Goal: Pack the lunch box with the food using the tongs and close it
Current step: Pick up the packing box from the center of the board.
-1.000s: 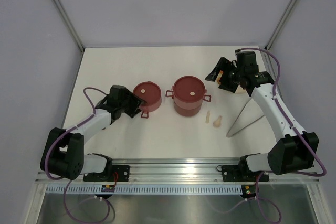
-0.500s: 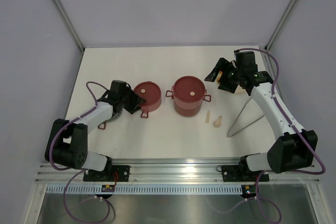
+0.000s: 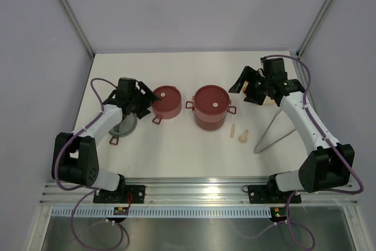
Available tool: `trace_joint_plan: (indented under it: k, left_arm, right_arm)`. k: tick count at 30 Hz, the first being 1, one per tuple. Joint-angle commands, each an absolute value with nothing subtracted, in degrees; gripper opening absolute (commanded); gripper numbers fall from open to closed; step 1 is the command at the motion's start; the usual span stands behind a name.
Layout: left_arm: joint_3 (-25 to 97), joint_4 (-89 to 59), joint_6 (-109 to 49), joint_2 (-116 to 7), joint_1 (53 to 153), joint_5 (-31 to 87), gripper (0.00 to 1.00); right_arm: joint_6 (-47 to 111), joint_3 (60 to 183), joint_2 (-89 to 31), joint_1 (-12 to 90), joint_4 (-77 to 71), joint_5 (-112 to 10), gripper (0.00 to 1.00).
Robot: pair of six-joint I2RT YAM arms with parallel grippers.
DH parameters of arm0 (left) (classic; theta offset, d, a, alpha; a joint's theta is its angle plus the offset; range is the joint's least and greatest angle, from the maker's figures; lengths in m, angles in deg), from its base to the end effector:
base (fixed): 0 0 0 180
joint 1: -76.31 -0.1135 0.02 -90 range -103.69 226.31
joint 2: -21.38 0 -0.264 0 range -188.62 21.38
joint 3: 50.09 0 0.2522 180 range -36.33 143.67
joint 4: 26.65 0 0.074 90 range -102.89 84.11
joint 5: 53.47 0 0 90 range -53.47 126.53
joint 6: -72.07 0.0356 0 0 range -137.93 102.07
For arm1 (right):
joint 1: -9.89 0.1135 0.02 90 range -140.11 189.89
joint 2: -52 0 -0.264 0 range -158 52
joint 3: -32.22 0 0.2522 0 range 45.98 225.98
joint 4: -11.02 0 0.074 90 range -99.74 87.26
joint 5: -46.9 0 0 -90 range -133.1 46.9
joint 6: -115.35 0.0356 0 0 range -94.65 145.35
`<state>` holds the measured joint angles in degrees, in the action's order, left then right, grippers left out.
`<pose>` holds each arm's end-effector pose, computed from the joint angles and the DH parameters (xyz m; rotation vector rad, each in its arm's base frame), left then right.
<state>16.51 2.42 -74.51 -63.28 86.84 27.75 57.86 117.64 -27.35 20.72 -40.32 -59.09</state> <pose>0.3033 -0.0619 0.2181 -0.9116 2.3382 -0.7048 0.2910 0.0657 0.3227 0.3188 2.4108 0.6857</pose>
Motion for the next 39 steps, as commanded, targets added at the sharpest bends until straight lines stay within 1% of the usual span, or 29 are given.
trace_joint_plan:
  k: [1,2,4,6,7,11,12,13,21,24,25,27,32,34,37,39]
  left_arm:
    - [14.5,6.5,-74.4,-55.8,88.1,29.2,0.82]
    - [13.7,8.1,-74.9,-54.0,88.9,31.6,0.92]
    - [11.4,8.0,-77.5,-49.4,90.4,32.9,0.92]
    - [9.6,6.1,-78.9,-49.0,90.6,32.8,0.89]
    - [7.9,2.3,-79.1,-49.3,90.5,32.4,0.87]
    - [3.8,-8.0,-82.5,-52.6,90.4,28.9,0.71]
    - [3.1,-9.7,-83.3,-53.5,90.4,28.5,0.64]
    - [2.5,-12.2,-85.0,-55.4,90.4,27.2,0.62]
    - [5.3,-15.6,-84.7,-60.4,90.6,28.4,0.57]
    - [5.7,-16.0,-85.5,-62.6,90.5,28.4,0.53]
    - [5.8,-16.3,-85.7,-63.2,90.6,28.4,0.49]
    - [6.3,-16.1,-85.4,-64.7,90.5,28.4,0.47]
    - [9.4,-12.2,-80.4,-64.8,89.8,31.1,0.39]
    - [12.0,-8.7,-77.0,-65.0,89.2,32.6,0.39]
    - [15.4,-7.1,-72.6,-67.1,88.6,32.9,0.48]
    - [21.1,-4.7,-71.3,-70.0,88.3,32.0,0.53]
  right_arm:
    - [56.5,118.3,-27.8,20.8,-40.5,-59.9,0.88]
    - [56.5,118.3,-28.2,20.8,-40.5,-60.1,0.88]
    - [56.7,118.4,-28.8,20.8,-40.1,-60.6,0.88]
    - [56.8,118.4,-29.0,20.8,-39.8,-60.9,0.88]
    - [56.8,118.4,-29.3,20.9,-40.0,-61.0,0.88]
    - [55.3,119.6,-28.6,20.8,-42.5,-60.2,0.88]
    - [55.1,119.7,-28.3,20.8,-42.8,-59.9,0.88]
    - [54.8,119.6,-27.9,20.8,-43.0,-59.5,0.88]
    - [55.3,118.0,-27.2,20.8,-42.7,-59.8,0.88]
    - [55.3,118.0,-27.5,20.8,-42.7,-59.8,0.88]
    - [55.2,118.2,-27.5,20.8,-42.7,-59.8,0.88]
    - [55.2,118.5,-27.6,20.8,-42.9,-59.8,0.88]
    - [54.7,119.1,-27.5,20.8,-43.5,-59.3,0.88]
    - [54.8,119.0,-27.5,20.8,-43.5,-59.2,0.88]
    - [54.9,118.8,-27.6,20.8,-43.4,-59.2,0.88]
    - [55.0,118.8,-27.5,20.8,-43.2,-59.2,0.88]
